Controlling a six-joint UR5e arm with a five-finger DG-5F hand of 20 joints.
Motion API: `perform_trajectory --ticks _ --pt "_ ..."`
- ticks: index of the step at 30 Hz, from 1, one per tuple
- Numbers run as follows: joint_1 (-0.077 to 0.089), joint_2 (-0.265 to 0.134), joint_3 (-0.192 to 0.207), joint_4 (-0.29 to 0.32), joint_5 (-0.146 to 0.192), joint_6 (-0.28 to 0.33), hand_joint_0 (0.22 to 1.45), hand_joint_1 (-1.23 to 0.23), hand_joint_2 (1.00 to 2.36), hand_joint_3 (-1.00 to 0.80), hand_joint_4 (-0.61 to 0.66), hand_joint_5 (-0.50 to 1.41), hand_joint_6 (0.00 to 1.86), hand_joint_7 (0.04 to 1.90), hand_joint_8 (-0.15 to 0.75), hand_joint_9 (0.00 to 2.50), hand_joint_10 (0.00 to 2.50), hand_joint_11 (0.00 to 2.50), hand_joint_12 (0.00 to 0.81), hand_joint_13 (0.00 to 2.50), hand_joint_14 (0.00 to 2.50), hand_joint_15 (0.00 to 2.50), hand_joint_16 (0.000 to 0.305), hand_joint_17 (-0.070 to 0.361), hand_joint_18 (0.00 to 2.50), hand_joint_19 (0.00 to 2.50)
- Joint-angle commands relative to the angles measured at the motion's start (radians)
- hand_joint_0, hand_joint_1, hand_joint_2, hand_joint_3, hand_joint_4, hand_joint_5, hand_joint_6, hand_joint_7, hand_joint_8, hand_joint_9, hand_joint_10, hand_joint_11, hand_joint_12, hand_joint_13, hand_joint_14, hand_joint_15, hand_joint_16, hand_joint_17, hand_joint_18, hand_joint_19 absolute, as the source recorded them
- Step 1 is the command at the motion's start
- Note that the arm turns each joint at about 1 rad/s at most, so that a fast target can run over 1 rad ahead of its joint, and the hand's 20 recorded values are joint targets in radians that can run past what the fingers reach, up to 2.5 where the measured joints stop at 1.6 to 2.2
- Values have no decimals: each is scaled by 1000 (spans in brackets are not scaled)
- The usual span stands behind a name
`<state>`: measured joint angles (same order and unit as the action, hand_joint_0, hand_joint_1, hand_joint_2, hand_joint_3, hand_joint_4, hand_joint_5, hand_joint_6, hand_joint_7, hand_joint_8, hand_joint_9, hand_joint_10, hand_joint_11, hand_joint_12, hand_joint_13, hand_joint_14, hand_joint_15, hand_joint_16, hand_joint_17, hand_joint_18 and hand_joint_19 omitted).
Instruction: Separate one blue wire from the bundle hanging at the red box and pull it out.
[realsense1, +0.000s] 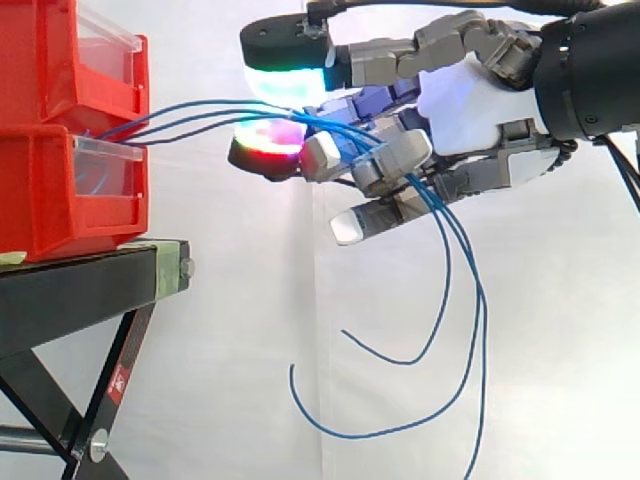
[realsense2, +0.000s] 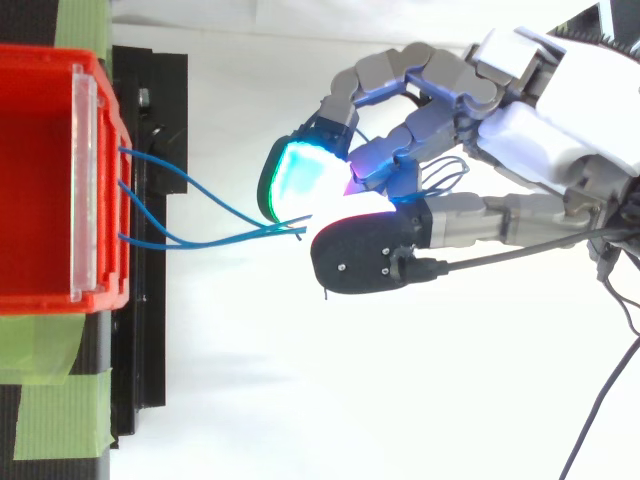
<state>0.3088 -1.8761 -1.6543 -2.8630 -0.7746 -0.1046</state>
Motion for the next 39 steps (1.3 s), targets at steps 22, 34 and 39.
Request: perform_trajectory --ticks 22,34,39 --pt "0 0 -1 -1 0 39 740 -882 1023 -204 150 -223 969 891 335 1045 7 1489 442 951 1026 1469 53 119 838 701" --pt "0 0 1 -4 0 39 720 -928 1023 -183 196 -233 967 872 331 970 8 1494 445 927 959 1504 54 122 830 680" --pt "1 0 1 -4 0 39 708 -950 1022 -205 202 -238 965 882 330 945 7 1490 443 905 938 1526 55 124 825 668"
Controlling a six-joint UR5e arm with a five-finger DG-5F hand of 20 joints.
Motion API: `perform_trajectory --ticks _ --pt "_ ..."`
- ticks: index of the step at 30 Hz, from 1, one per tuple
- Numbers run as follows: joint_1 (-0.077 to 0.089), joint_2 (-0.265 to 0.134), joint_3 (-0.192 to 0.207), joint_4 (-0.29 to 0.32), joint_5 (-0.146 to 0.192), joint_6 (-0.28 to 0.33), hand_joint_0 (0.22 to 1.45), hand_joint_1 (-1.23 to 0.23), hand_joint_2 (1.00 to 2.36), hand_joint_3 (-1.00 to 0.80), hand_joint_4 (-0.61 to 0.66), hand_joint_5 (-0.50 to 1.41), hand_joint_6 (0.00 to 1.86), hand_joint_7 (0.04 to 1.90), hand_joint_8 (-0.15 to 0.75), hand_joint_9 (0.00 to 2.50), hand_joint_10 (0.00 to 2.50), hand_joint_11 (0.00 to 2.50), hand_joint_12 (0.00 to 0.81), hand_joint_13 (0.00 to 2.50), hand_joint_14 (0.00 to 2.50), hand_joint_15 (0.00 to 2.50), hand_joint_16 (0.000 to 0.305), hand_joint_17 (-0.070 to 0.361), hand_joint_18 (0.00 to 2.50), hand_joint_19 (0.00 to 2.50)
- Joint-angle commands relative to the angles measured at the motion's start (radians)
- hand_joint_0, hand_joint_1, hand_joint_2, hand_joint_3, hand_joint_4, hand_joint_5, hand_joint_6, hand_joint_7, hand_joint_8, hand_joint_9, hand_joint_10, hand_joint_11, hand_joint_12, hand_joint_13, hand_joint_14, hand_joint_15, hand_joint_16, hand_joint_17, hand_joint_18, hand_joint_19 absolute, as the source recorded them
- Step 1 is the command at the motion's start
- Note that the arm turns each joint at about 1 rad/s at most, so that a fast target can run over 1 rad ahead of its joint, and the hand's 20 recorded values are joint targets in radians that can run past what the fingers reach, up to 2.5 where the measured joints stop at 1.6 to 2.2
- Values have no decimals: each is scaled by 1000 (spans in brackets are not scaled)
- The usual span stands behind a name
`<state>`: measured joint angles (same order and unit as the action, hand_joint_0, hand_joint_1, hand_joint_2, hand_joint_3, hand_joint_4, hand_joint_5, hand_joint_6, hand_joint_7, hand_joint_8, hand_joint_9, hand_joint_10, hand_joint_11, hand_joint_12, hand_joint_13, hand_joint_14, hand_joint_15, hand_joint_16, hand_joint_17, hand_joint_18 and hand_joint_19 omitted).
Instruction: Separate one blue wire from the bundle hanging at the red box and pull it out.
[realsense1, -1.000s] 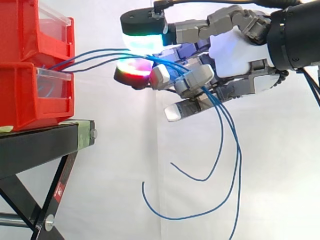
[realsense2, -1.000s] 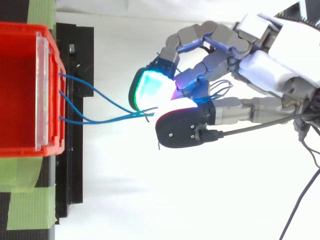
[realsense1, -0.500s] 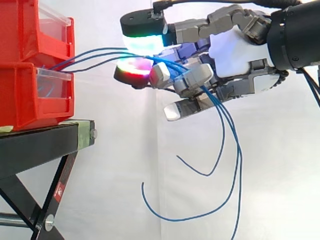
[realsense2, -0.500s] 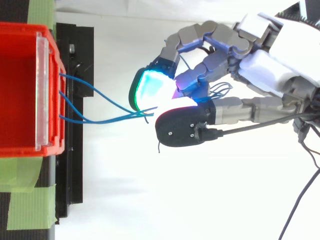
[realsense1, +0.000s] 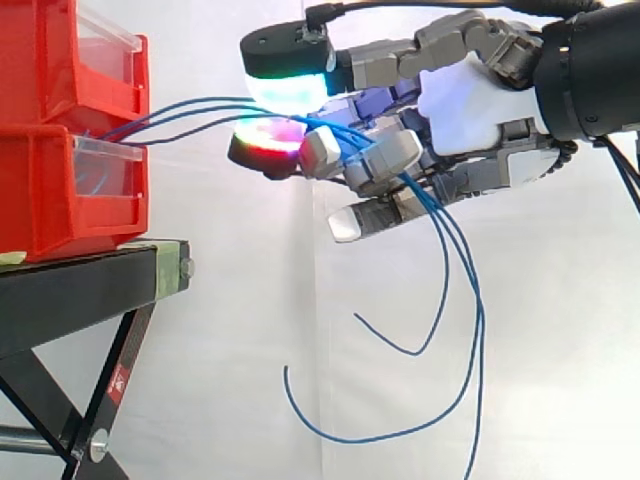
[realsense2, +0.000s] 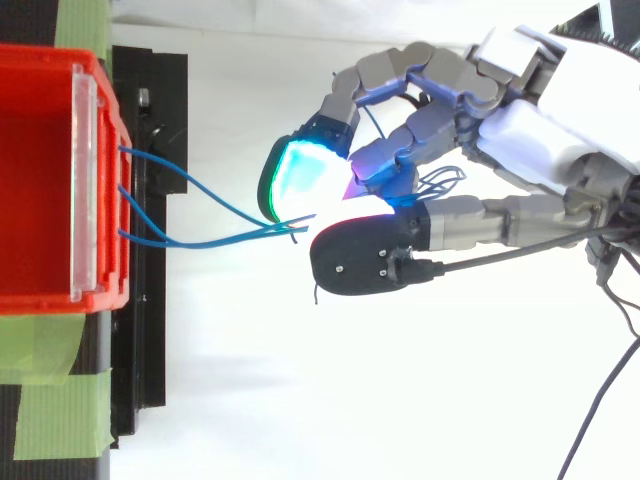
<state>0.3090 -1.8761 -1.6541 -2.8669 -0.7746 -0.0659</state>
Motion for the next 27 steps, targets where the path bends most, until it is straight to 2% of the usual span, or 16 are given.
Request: perform_trajectory --ticks 1,16,23,27 --pt "-1 0 -1 0 0 1 708 -950 1022 -205 202 -239 965 881 330 945 7 1488 443 905 938 1523 55 124 824 668" --pt "-1 0 0 0 0 11 685 -981 1021 -198 215 -248 959 897 336 882 5 1505 437 849 909 1540 57 128 794 648" --pt "-1 0 0 0 0 15 680 -993 1019 -244 226 -252 954 908 338 862 7 1497 439 835 904 1550 58 130 788 639" --pt "-1 0 0 0 0 26 650 -971 1014 -330 223 -251 954 883 338 866 6 1485 435 833 916 1537 57 129 783 648"
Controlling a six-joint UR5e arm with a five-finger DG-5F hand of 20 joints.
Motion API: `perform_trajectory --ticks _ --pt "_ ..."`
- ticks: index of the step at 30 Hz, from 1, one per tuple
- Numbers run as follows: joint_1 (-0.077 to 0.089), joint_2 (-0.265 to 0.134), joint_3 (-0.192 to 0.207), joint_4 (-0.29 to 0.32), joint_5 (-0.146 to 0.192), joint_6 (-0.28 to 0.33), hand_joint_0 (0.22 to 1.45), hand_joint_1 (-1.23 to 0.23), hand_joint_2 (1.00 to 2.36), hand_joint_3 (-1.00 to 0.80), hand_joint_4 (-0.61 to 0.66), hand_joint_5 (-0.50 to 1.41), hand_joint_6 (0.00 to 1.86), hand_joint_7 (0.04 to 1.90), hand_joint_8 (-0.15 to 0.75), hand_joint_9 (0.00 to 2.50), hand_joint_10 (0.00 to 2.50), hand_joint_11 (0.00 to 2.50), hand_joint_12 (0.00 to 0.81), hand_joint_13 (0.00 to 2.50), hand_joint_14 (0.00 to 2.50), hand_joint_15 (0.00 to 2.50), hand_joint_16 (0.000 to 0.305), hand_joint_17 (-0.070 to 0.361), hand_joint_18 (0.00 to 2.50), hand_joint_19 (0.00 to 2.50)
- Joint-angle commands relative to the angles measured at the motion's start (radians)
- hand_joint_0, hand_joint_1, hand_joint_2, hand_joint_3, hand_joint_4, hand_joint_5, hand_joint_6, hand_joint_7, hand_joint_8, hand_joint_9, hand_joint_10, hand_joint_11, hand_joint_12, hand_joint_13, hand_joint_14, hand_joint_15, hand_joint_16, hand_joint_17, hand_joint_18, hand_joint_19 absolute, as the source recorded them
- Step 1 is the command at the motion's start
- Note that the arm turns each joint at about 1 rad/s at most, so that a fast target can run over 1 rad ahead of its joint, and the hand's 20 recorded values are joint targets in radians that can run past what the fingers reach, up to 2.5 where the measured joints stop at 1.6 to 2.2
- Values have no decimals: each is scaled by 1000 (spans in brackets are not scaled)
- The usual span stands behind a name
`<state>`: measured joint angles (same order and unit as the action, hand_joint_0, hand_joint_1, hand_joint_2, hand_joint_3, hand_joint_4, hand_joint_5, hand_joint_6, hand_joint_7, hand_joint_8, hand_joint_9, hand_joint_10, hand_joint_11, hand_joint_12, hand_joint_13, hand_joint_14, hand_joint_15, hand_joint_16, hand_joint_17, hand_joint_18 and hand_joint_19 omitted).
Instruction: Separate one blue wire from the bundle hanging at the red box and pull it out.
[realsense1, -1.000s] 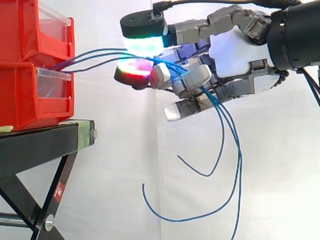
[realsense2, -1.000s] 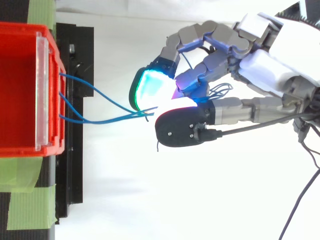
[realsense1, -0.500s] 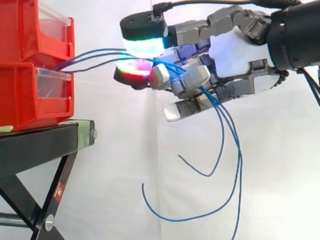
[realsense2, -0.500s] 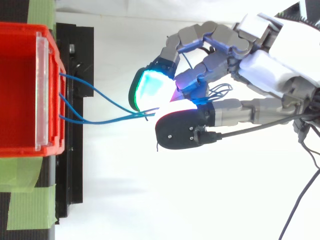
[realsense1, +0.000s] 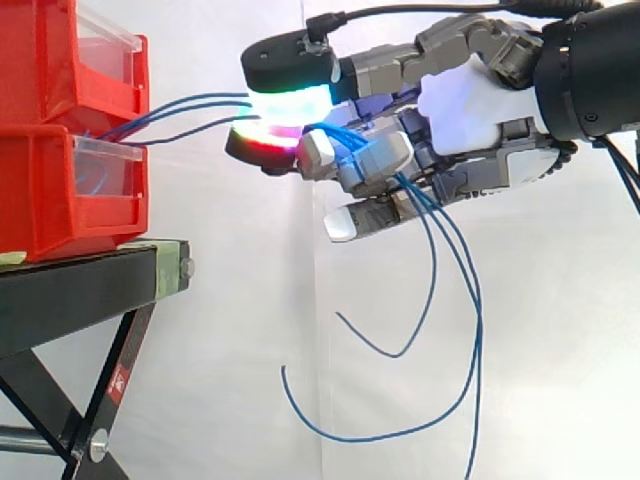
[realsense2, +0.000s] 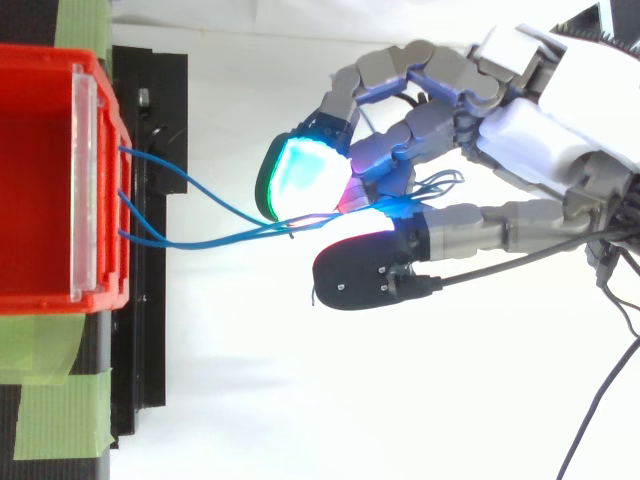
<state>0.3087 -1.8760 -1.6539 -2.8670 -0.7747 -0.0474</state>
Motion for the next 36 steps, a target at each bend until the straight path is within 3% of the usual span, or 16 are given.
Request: perform_trajectory --ticks 1,9,16,29,36 --pt "0 0 0 0 0 9 639 -963 1012 -348 222 -250 953 881 340 870 7 1490 440 834 934 1519 57 129 781 657" --pt "1 0 0 -2 2 35 567 -811 1008 -407 221 -243 946 875 347 912 6 1491 443 835 1047 1462 58 130 772 704" --pt "0 0 0 -12 0 46 583 -798 1010 -382 213 -240 946 868 346 912 5 1477 439 824 1066 1446 57 128 765 706" --pt "1 0 -1 -44 0 90 705 -952 1014 -339 199 -234 949 867 333 889 5 1469 432 841 986 1488 54 122 794 652" --pt "1 0 -1 -51 0 98 746 -957 1018 -287 180 -233 950 872 324 872 6 1469 428 844 975 1488 54 121 806 621"
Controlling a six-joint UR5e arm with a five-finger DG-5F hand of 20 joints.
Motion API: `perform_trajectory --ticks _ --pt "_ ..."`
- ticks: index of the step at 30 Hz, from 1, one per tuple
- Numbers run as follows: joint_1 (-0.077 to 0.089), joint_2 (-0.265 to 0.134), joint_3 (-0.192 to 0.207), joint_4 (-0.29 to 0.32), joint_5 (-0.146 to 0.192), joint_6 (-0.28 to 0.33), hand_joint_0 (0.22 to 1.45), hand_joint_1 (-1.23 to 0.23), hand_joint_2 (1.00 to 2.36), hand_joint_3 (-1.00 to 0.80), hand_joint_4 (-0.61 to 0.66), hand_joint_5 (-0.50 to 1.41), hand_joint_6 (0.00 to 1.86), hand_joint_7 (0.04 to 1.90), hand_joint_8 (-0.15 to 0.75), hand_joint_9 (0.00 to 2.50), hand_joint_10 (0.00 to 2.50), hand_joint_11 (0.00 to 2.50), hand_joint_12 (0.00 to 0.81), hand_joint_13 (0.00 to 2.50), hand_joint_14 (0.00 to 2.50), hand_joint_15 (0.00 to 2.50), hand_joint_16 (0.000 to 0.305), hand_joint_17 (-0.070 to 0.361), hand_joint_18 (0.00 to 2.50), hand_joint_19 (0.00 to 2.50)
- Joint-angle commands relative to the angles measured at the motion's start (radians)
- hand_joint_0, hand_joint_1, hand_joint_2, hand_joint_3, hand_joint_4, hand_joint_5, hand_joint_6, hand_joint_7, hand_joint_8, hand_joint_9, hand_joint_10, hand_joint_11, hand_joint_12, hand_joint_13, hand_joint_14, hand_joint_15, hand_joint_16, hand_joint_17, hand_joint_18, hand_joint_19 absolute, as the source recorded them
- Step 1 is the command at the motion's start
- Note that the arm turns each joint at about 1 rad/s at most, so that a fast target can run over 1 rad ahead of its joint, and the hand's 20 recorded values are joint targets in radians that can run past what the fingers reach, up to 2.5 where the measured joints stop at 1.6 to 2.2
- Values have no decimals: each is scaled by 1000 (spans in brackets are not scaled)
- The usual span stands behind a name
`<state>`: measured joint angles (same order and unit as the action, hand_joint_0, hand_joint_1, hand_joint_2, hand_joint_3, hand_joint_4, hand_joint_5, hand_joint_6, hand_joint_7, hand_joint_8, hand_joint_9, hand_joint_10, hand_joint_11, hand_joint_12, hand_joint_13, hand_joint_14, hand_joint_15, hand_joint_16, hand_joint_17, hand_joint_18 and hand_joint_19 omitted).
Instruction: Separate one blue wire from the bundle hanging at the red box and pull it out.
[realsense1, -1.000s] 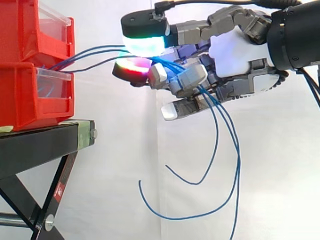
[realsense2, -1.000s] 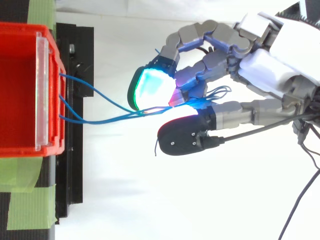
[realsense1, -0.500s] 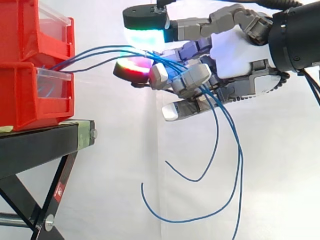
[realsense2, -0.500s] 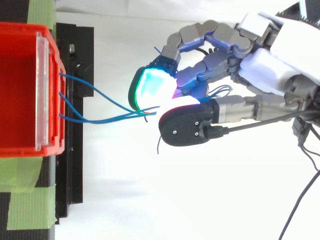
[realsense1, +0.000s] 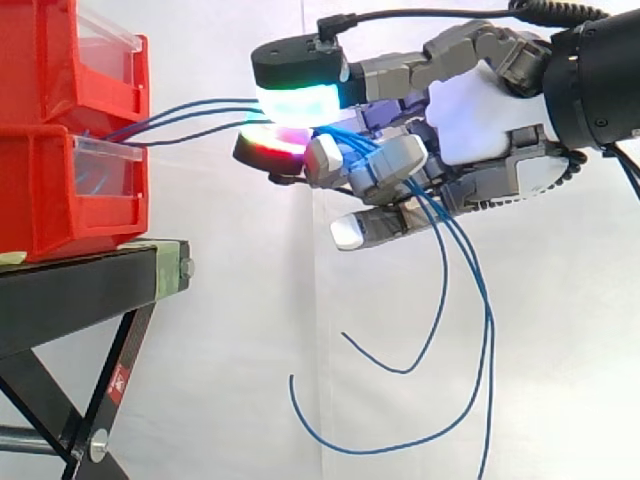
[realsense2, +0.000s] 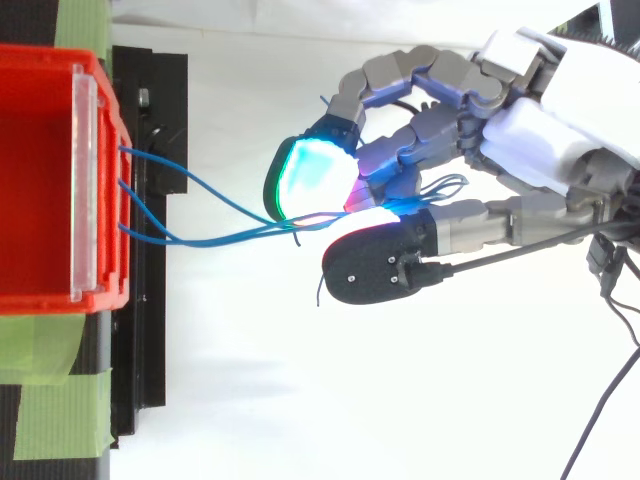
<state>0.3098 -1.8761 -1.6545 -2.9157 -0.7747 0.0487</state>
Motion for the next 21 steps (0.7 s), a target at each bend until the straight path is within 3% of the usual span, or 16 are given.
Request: perform_trajectory --ticks 1,7,14,21 --pt "0 0 1 0 0 2 748 -956 1018 -285 180 -233 950 871 323 870 6 1480 429 841 976 1504 54 121 804 623" --pt "0 0 1 0 0 2 755 -958 1020 -254 172 -239 946 882 320 830 9 1474 428 812 950 1502 54 122 793 611" --pt "0 0 1 1 0 2 612 -914 1004 -447 190 -243 942 889 324 832 7 1493 426 792 960 1507 55 124 764 644" --pt "0 0 1 0 0 2 605 -910 1002 -473 195 -241 943 879 330 840 7 1485 426 788 978 1499 55 125 758 655"
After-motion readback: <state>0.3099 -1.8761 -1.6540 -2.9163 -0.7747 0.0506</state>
